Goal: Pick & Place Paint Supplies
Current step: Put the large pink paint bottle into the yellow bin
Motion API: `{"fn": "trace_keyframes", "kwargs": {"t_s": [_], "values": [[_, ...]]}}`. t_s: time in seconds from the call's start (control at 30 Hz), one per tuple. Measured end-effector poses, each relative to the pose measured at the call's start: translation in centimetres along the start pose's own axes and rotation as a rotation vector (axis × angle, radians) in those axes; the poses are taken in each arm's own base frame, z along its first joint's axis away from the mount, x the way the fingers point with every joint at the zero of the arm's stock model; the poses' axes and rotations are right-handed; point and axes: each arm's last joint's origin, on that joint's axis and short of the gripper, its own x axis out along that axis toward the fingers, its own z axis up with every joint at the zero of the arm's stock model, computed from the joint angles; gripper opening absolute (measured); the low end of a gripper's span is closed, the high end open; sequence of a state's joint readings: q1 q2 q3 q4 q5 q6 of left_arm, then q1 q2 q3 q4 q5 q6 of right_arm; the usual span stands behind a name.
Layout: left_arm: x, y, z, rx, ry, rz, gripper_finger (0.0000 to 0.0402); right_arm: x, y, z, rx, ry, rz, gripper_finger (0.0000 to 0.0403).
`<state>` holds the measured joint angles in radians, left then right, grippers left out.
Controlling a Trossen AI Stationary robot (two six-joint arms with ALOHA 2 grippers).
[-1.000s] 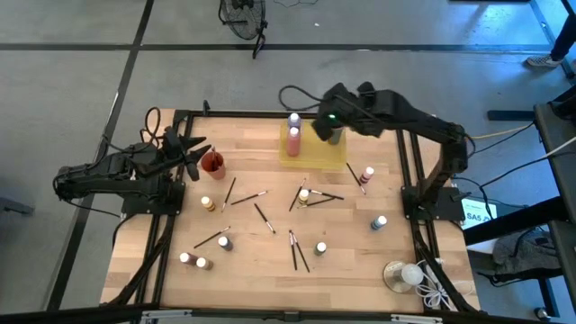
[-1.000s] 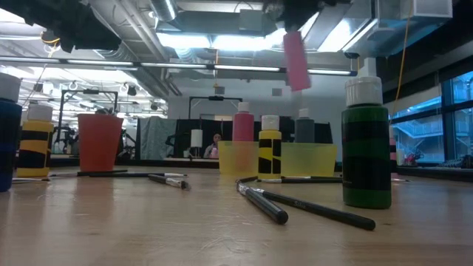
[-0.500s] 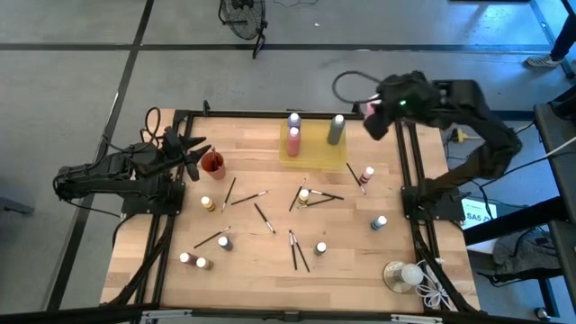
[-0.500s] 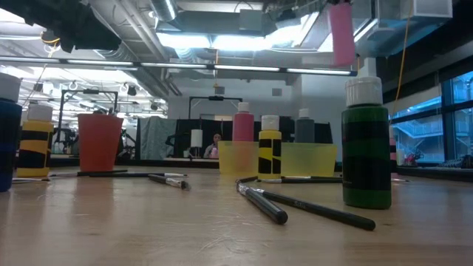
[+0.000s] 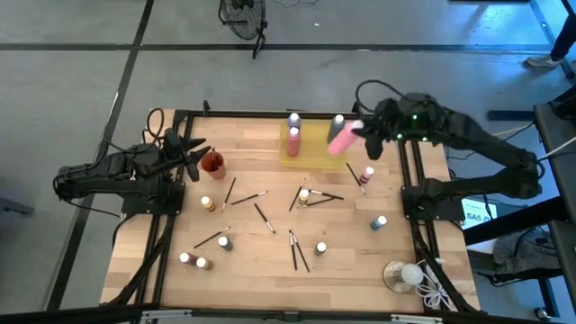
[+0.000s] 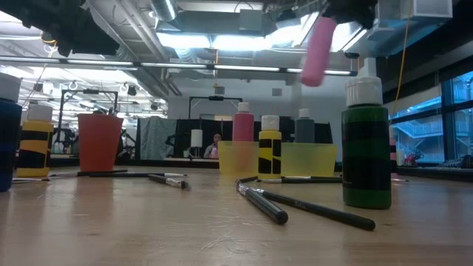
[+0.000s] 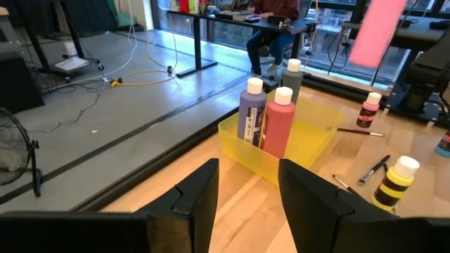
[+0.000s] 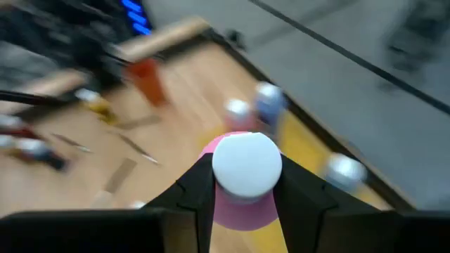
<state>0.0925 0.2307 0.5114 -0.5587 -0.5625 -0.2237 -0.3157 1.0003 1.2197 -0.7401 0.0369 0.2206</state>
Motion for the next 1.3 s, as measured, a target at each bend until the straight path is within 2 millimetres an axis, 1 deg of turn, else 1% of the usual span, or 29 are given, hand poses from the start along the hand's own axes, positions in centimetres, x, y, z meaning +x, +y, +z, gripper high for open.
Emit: {"fn": "trace_keyframes", "kwargs": {"t_s": [0.13,0.27,0.4,0.5,0.67,0.83,1.13,1.3], "values": [[0.0,0.0,0.0,-0.011,0.001,0.002,0.0143,2.7,0.1,-1.6,0.001,-0.064,0.123,0.0116],[0.0,0.0,0.0,-0.05,0.0,0.005,0.0143,4.8,-0.1,-2.9,0.034,-0.081,0.131,0.0116],[0.0,0.0,0.0,-0.069,-0.001,0.006,0.0143,6.2,-0.5,-3.8,0.056,-0.01,0.032,0.0116],[0.0,0.1,0.0,-0.065,-0.007,0.031,0.0143,6.6,-0.8,-3.8,0.049,-0.021,-0.057,0.0116],[0.0,0.3,0.1,0.029,-0.024,0.114,0.0143,7.4,-1.3,-4.2,0.042,-0.006,-0.211,0.0116],[0.0,0.4,0.1,0.073,-0.03,0.16,0.0143,8.8,-1.6,-5.2,0.039,0.103,-0.261,0.0116],[0.0,0.4,0.1,0.081,-0.029,0.16,0.0143,11.5,-2.3,-6.1,0.035,0.174,-0.375,0.0116],[0.0,0.4,0.1,0.081,-0.029,0.16,0.0143,13.0,-2.6,-6.5,0.038,0.204,-0.386,0.0116]]}}
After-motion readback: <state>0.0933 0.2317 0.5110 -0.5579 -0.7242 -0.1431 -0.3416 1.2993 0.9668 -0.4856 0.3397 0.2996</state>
